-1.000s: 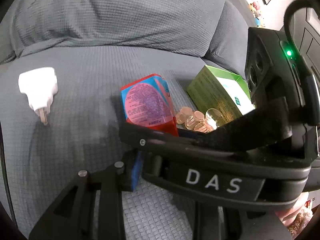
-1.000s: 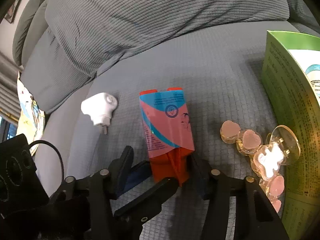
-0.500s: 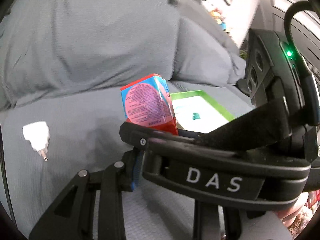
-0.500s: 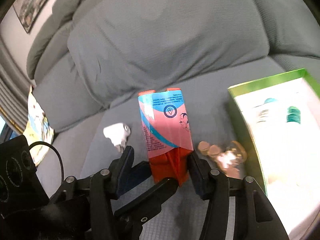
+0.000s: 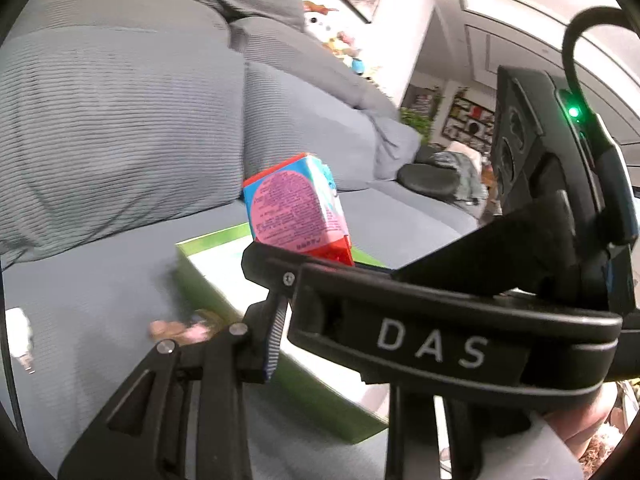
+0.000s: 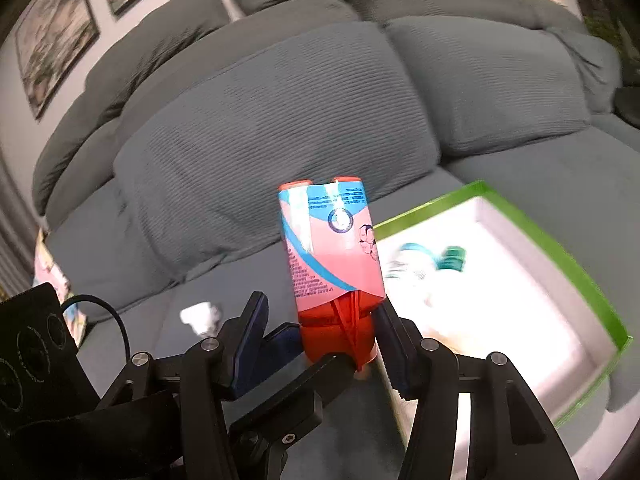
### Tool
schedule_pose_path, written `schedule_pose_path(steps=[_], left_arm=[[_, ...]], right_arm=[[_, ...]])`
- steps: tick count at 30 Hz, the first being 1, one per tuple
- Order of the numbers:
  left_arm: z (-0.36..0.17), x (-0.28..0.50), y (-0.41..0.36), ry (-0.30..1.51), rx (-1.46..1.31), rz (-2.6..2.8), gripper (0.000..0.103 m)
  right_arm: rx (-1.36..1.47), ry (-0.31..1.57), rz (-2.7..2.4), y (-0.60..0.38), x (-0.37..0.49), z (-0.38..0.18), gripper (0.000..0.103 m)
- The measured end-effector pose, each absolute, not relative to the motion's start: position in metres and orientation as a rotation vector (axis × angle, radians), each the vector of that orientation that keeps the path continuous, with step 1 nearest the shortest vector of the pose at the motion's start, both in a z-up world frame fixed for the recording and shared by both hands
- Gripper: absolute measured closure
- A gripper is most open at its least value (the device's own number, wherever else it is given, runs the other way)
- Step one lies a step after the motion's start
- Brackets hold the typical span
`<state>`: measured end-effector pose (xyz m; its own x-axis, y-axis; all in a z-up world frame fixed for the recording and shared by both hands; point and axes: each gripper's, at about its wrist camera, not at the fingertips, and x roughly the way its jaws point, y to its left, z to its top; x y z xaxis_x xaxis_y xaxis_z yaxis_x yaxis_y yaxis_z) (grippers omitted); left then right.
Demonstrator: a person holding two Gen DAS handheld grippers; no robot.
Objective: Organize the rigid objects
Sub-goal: 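Carry the pink-blue box into the green box and open the right tool, then move the right tool to the white plug and close on it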
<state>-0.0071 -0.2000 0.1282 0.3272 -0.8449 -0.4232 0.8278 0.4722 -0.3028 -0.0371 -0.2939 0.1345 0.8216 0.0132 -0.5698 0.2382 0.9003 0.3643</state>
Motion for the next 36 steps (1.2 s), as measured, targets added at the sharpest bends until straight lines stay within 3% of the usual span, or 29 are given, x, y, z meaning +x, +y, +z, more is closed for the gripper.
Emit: schedule_pose_path(steps=[9, 12, 17, 19, 21, 23, 25, 28, 36], left_arm=[[0.117, -0.012, -0.232, 0.646, -0.105, -1.23, 0.078], [0.112, -0.013, -0.241, 0.685, -0.128, -1.257, 0.085], [0.109, -0.012, -0.25, 0.718, -0.122, -1.245, 0.084], [0.11, -0.013, -0.246, 0.729, -0.122, -1.24, 0.078], [0.113, -0.015, -0.239, 0.716, -0.108, -1.211, 0.064], [0.115, -0.016, -0.232, 0.697, -0.09, -1.188, 0.043], [0.118, -0.015, -0.222, 0.683, -0.071, -1.155, 0.038], [0.122, -0.01, -0.203, 0.663, -0.056, -1.09, 0.021], [0.123, 0.026, -0.138, 0.638, -0.061, -0.759, 0.021]], right_arm=[[0.459, 0.603, -0.303, -0.327, -0.059, 0.131, 0.047], [0.474, 0.618, -0.318, -0.336, -0.06, 0.125, 0.047], [0.493, 0.641, -0.319, -0.345, -0.06, 0.119, 0.047], [0.507, 0.648, -0.329, -0.348, -0.059, 0.116, 0.047], [0.534, 0.65, -0.342, -0.354, -0.06, 0.113, 0.047], [0.549, 0.653, -0.356, -0.357, -0.061, 0.112, 0.047], [0.559, 0.655, -0.358, -0.36, -0.059, 0.11, 0.036], [0.605, 0.64, -0.324, -0.363, -0.06, 0.11, 0.028], [0.655, 0.618, -0.209, -0.354, -0.05, 0.114, 0.027]])
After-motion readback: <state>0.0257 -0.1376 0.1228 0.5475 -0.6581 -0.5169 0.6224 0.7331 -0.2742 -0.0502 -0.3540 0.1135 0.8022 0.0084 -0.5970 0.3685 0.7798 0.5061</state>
